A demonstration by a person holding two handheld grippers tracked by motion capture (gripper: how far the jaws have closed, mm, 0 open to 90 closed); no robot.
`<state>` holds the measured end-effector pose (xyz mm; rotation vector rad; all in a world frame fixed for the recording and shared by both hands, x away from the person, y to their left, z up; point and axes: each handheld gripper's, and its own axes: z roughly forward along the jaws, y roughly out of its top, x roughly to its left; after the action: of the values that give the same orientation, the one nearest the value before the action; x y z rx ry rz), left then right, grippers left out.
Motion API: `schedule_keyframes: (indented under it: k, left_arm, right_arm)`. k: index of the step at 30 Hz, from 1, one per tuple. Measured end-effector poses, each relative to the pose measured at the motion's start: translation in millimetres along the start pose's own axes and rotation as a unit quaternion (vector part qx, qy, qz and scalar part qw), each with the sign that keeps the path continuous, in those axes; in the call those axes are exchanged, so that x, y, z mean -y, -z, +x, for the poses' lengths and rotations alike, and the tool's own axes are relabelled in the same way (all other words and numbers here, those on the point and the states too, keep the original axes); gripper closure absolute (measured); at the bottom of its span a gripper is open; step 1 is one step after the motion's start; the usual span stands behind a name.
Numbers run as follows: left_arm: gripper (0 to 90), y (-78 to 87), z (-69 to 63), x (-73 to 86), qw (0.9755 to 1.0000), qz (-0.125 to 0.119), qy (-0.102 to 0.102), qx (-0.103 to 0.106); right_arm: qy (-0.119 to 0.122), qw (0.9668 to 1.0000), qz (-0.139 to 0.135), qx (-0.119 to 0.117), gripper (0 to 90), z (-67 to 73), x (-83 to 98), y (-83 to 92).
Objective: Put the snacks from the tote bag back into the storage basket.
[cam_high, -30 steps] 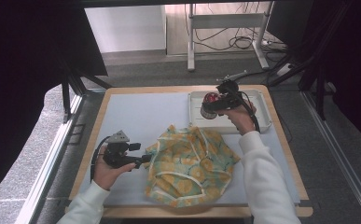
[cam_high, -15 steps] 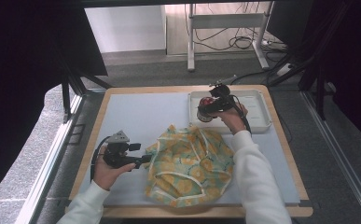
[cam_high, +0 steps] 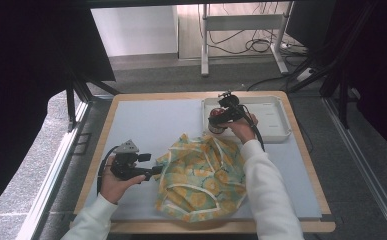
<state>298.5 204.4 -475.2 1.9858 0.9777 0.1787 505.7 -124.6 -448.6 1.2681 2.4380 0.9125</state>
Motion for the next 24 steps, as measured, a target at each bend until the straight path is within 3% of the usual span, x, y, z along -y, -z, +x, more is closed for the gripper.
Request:
schedule_keyframes:
  k: [12, 24]
  left_arm:
    - [27.8, -0.3, 1.0, 0.6, 1.0000, 0.001, 0.001, -0.001]
    - [27.8, -1.2, -0.1, 0.7, 1.0000, 0.003, 0.001, 0.001]
  right_arm:
    - [-0.002, 0.9998, 0.022, 0.003, 24.4, -1.9, 6.9, -21.9]
    - [-0.007, 0.9997, 0.022, 0.002, 22.6, -0.5, 8.1, -22.6]
